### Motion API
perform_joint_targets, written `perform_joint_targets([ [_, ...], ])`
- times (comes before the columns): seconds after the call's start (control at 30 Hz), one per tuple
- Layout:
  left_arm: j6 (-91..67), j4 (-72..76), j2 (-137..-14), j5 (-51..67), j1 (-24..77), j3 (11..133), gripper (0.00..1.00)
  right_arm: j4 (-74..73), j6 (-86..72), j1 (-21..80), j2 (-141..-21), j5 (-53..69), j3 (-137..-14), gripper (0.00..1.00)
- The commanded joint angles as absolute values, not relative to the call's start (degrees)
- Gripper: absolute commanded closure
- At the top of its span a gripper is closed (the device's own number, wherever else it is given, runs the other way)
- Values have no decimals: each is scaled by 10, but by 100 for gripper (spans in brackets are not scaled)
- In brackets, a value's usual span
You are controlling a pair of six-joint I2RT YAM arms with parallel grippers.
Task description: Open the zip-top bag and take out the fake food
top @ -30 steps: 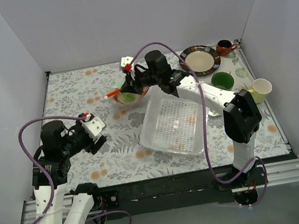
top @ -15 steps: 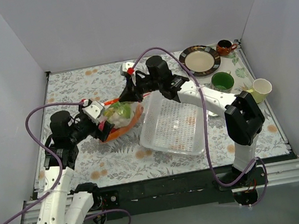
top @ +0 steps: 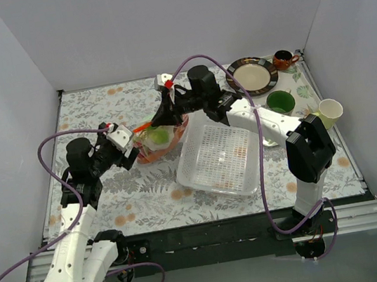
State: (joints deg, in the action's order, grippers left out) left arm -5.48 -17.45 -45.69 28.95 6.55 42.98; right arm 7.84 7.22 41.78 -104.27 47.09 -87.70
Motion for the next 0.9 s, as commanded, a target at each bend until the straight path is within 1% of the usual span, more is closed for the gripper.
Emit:
perform_joint_targets([
  [0.0, -8, -112, -469, 298, 63, 415, 29, 113, 64, 418, -998, 503, -894, 99],
  [0.07, -5, -113, -482, 303, 64, 423, 33, 112, 64, 418, -998, 505, -890, 99],
  [0.37, 50, -111, -492, 304, 69, 448, 32, 110, 48, 419, -1019, 533, -887, 99],
  [0.4, 50, -117, -493, 312, 69, 453, 37, 108, 49, 419, -1020, 533, -885, 99],
  [0.43, 53, -126, -495, 319, 69, 458, 46, 107, 51, 419, -1020, 534, -884, 98],
  [0.5, 60, -162, -498, 334, 71, 477, 60, 107, 54, 419, -1021, 536, -880, 95],
  [0.53, 60, -173, -507, 353, 72, 482, 81, 107, 54, 419, -1022, 537, -880, 93],
  [0.57, 64, -191, -511, 359, 72, 492, 93, 107, 55, 419, -1023, 538, -880, 91],
  [0.6, 62, -196, -513, 365, 72, 496, 100, 105, 58, 419, -1026, 539, -882, 86],
  [0.73, 55, -207, -513, 368, 72, 509, 100, 75, 78, 419, -1028, 538, -889, 74],
  [0.77, 59, -219, -516, 368, 72, 512, 100, 71, 83, 419, -1028, 533, -890, 69],
  [0.8, 68, -228, -517, 369, 72, 523, 100, 66, 89, 419, -1027, 529, -889, 31],
  [0.83, 69, -235, -519, 368, 72, 527, 100, 62, 104, 419, -1025, 526, -890, 2],
  [0.87, 71, -249, -521, 368, 72, 533, 100, 54, 112, 419, -1022, 518, -889, 2],
])
